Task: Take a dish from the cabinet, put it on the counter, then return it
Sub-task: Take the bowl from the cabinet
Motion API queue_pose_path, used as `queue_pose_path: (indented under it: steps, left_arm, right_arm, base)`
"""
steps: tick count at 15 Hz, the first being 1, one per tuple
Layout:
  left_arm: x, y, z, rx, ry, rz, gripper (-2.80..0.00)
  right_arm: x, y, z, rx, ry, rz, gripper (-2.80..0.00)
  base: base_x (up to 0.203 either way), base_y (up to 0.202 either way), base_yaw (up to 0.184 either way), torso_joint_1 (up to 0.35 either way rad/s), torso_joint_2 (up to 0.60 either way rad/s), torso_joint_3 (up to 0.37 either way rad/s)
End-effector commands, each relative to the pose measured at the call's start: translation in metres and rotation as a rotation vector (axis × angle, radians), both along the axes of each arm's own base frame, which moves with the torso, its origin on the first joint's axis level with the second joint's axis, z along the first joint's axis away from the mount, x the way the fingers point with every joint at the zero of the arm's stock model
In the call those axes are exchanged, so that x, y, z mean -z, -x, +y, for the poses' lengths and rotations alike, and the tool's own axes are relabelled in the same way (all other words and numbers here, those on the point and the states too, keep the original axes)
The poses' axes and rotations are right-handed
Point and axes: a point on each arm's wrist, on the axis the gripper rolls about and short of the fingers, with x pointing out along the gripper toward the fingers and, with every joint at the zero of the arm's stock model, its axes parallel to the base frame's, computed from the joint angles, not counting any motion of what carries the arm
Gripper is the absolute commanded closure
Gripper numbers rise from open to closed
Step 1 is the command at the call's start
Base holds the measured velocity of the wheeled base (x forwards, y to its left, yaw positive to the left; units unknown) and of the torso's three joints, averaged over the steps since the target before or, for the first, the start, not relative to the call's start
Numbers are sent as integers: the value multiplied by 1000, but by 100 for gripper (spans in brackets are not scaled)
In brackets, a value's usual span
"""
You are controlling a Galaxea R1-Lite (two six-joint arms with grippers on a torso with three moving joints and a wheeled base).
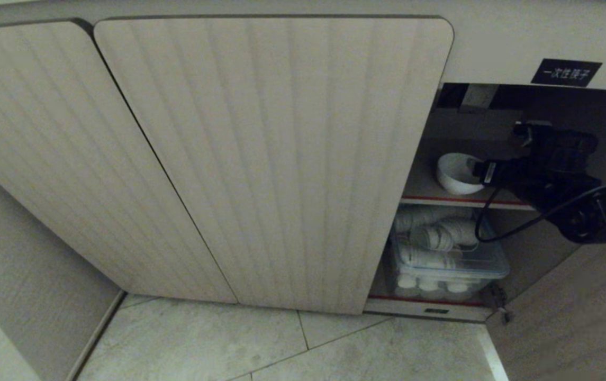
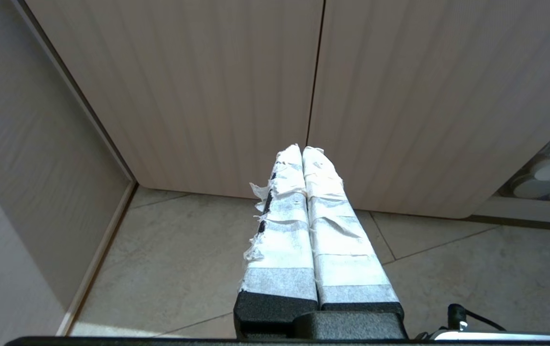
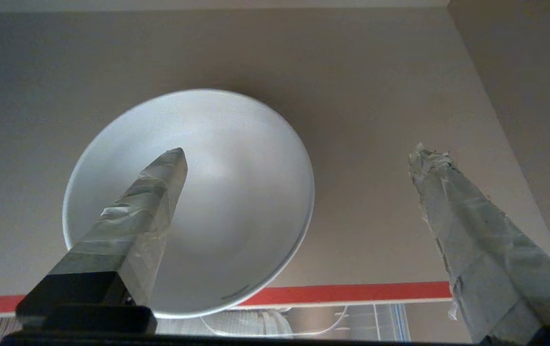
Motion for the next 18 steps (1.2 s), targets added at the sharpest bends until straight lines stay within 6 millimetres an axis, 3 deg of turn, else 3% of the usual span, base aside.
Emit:
queue_pose_path:
  steps: [1, 18]
  left_arm:
    - [0, 0, 0, -1, 1, -2, 0]
    - [0, 0, 0, -1, 1, -2, 0]
  right_arm:
    - [-2, -9, 0, -2, -7, -13, -280]
    - [-8, -29, -1, 15, -109, 49, -280]
  base:
    - [0, 0, 0, 0, 0, 0]
    - [0, 0, 0, 0, 0, 0]
